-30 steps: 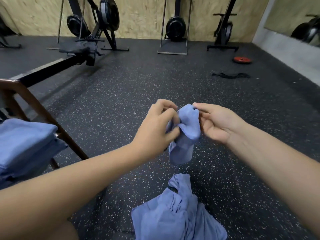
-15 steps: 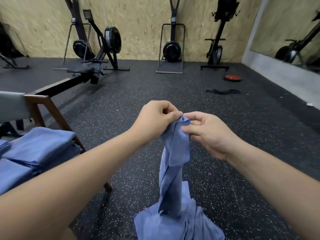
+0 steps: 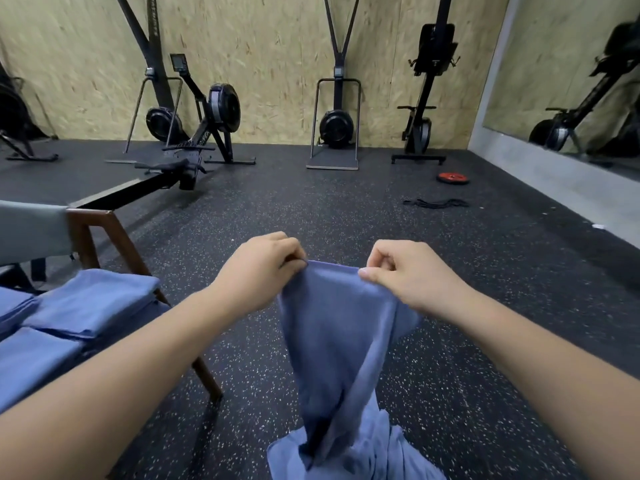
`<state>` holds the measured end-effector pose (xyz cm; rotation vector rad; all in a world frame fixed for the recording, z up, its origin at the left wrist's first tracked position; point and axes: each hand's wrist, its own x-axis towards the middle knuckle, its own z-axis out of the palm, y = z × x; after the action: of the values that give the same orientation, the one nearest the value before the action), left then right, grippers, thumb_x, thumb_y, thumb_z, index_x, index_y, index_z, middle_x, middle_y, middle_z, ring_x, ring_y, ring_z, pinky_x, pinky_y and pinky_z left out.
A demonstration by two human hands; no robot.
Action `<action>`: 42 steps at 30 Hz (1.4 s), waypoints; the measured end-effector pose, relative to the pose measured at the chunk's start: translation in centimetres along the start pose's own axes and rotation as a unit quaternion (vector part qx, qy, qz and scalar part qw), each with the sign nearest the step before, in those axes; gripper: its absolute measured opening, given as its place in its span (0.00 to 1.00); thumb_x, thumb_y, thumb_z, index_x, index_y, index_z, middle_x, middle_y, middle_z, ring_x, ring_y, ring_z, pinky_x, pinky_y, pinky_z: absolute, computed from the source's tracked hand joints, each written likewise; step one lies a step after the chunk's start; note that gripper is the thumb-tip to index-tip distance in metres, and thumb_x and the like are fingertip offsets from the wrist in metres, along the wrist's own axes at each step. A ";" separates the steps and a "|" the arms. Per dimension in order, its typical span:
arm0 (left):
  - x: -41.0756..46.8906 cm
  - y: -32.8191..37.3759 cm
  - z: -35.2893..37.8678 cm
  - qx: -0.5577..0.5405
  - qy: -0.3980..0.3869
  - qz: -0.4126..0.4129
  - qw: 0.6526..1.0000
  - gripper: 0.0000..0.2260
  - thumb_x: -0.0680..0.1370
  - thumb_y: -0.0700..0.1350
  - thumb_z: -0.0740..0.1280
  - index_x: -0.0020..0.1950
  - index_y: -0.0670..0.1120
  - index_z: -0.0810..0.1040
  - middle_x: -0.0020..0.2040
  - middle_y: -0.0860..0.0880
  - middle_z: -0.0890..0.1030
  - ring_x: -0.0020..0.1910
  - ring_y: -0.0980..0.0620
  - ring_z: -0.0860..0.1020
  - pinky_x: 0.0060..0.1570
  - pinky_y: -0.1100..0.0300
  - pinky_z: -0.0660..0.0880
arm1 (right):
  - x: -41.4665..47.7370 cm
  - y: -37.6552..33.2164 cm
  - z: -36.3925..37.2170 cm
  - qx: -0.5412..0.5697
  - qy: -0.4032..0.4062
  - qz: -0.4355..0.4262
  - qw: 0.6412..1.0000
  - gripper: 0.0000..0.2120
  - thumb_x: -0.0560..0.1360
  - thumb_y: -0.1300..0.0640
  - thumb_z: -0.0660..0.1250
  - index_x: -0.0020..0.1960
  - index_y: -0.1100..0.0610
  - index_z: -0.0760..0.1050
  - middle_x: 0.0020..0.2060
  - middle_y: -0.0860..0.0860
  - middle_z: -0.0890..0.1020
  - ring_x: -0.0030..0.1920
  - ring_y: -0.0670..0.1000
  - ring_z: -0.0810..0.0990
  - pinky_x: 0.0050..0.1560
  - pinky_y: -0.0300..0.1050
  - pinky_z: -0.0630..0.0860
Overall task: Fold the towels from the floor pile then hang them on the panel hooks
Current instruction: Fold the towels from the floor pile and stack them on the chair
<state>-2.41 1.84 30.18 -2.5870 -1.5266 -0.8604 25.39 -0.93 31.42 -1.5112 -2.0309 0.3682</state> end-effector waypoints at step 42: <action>0.3 4.9 1.1 -0.408 0.053 -0.153 0.899 0.07 0.75 0.47 0.81 0.42 0.47 0.84 0.34 0.48 0.80 0.31 0.52 0.73 0.34 0.58 0.72 | -2.9 0.1 -0.9 0.469 -0.030 0.056 0.881 0.11 0.80 0.73 0.64 0.58 0.66 0.83 0.47 0.61 0.87 0.43 0.52 0.83 0.44 0.44 0.81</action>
<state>2.20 -0.20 30.61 -2.6991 -1.8578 -2.0183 26.57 -3.68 31.29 -0.9758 -1.4153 1.2430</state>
